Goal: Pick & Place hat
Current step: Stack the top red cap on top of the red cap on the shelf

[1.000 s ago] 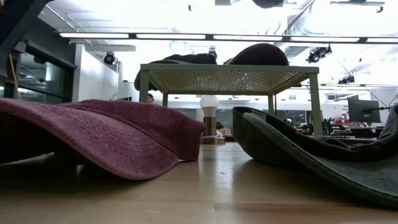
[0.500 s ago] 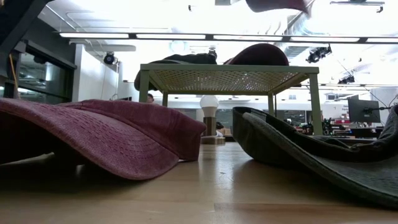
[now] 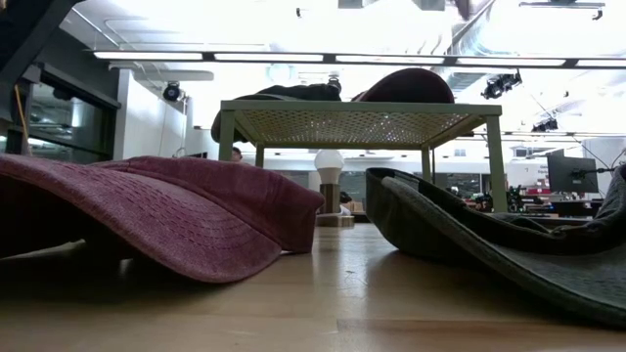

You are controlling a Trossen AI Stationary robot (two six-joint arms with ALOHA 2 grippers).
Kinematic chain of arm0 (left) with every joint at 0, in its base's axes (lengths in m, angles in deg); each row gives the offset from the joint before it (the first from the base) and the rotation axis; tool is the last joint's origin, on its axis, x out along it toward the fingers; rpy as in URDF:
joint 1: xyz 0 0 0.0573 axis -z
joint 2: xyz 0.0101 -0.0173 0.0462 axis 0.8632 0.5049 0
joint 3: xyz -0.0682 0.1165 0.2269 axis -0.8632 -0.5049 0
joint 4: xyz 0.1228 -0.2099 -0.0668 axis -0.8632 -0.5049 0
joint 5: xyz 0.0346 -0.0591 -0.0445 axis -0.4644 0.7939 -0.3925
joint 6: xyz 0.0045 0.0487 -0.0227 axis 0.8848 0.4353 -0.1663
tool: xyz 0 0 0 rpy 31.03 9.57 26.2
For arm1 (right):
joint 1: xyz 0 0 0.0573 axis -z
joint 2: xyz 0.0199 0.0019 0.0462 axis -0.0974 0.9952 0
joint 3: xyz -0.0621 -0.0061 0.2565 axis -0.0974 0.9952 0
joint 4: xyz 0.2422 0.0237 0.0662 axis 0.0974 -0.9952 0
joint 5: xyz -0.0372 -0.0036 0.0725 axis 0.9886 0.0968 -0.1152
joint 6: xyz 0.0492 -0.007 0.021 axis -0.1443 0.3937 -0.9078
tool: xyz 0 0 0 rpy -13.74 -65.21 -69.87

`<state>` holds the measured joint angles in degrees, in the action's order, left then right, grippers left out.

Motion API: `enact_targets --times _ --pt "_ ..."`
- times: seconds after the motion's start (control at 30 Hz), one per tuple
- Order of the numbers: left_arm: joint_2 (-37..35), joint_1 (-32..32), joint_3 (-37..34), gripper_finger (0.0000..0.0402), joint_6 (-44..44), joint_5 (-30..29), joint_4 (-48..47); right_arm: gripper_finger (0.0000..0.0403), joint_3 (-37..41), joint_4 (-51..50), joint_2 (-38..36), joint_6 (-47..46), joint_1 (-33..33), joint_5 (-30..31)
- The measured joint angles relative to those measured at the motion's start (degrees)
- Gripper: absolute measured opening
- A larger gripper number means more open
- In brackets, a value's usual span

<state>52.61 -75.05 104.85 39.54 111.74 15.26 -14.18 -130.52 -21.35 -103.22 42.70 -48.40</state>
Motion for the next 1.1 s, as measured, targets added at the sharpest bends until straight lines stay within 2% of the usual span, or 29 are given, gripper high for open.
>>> enact_targets --times 0.1,0.27,0.53,0.7,0.9,1.1 --pt "0.0 -0.1 0.0 0.0000 0.0 -1.7 1.2 0.0210 0.0 0.3 0.1 0.6 -1.8 1.8" --pt "0.0 -0.8 0.0 0.0000 -0.6 -1.0 1.7 0.0211 0.0 5.3 0.1 5.3 -4.3 3.4" --pt "0.0 -0.8 0.0 0.0000 -1.1 -0.9 1.3 0.0211 0.0 11.6 3.6 17.2 -11.1 10.3" --pt "0.0 -0.8 0.0 0.0000 -1.3 -0.8 1.1 0.0211 0.0 10.7 6.4 24.5 -14.7 14.5" --pt "0.0 -0.8 0.0 0.0000 -1.3 -0.8 -0.8 0.0217 0.0 9.7 6.5 28.0 -16.3 20.0" --pt "0.0 -0.8 0.0 0.0000 -1.4 0.1 -0.8 0.0218 0.0 7.2 7.7 29.3 -16.7 19.6"
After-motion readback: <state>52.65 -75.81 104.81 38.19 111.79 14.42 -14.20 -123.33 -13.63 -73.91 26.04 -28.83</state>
